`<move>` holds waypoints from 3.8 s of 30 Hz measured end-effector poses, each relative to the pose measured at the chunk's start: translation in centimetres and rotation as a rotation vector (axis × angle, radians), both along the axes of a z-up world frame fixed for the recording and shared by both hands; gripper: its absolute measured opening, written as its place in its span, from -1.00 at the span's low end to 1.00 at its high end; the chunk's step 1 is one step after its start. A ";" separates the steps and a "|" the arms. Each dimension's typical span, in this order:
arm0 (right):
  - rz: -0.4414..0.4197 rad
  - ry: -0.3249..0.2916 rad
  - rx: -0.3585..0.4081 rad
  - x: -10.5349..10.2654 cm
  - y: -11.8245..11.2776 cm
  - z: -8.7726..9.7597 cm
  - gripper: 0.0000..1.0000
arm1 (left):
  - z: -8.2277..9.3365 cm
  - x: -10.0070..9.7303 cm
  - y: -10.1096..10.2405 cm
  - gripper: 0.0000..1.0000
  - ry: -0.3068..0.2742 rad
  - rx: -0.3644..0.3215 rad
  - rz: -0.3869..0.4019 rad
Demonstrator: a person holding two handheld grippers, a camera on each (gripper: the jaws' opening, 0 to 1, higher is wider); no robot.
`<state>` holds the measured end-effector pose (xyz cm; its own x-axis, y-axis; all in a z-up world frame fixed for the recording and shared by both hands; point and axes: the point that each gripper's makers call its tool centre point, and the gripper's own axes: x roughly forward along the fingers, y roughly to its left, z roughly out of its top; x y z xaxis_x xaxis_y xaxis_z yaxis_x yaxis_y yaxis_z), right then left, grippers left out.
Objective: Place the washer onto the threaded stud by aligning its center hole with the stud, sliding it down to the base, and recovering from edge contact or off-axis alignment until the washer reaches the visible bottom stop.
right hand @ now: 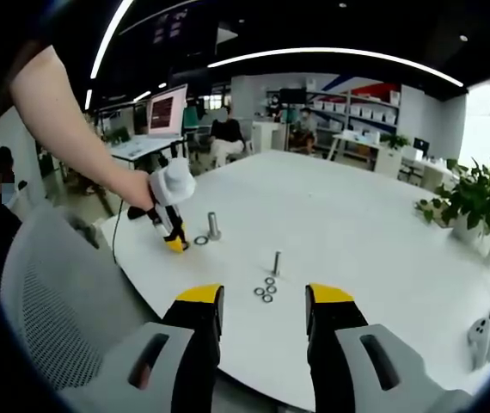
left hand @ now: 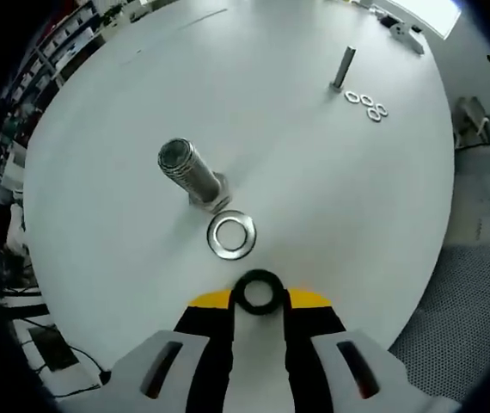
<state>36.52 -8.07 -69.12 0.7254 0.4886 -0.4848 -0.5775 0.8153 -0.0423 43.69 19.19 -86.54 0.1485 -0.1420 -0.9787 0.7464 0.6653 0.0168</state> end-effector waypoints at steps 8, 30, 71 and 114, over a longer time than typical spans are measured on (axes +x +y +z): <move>-0.003 -0.001 0.002 0.0 -0.1 0.0 -0.20 | 0.5 -0.1 -0.1 -0.62 -0.022 -0.023 -0.005; -0.001 0.008 0.011 0.0 0.1 0.0 -0.21 | 5.5 2.7 -1.5 -0.62 -0.176 -0.127 -0.015; 0.003 0.014 0.002 0.0 0.1 -0.2 -0.21 | 5.8 8.3 -3.1 -0.61 -0.182 -0.044 -0.128; -0.017 0.014 -0.022 0.1 -0.5 -0.4 -0.21 | 2.1 6.4 -3.9 -0.45 -0.118 -0.030 -0.137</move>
<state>36.61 -8.53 -69.54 0.7262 0.4655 -0.5058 -0.5645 0.8237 -0.0524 50.14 15.31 -84.43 0.2395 -0.1974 -0.9506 0.8243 0.5587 0.0916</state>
